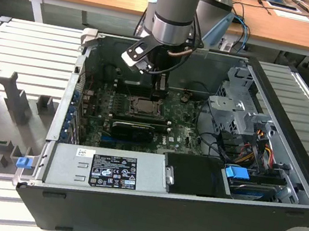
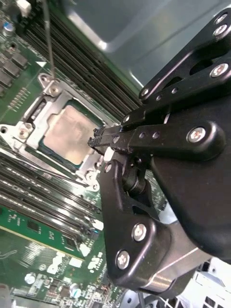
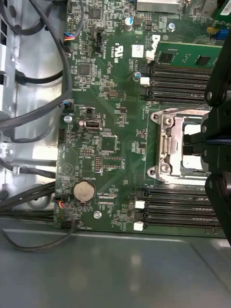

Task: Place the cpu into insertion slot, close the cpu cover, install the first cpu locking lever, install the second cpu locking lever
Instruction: 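Close the cpu cover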

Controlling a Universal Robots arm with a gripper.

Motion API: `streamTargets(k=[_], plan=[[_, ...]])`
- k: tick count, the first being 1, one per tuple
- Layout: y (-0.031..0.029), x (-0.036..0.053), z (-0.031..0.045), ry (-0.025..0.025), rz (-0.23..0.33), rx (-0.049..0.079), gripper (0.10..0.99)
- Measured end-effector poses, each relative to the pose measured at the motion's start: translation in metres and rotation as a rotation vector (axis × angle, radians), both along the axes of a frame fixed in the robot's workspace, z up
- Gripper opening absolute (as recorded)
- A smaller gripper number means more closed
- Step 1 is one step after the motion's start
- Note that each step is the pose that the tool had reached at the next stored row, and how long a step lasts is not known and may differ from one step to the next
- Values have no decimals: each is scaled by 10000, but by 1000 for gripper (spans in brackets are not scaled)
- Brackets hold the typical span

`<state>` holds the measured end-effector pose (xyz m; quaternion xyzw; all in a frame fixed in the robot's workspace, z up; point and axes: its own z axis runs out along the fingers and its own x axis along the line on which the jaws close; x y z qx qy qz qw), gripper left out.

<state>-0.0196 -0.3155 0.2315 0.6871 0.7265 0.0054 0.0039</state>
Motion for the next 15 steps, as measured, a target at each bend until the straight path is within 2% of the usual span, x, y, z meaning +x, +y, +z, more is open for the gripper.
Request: streamTargets(k=[9, 15], plan=[[1, -165, -21, 0, 5, 2, 106], [1, -198, -21, -1, 5, 3, 106]])
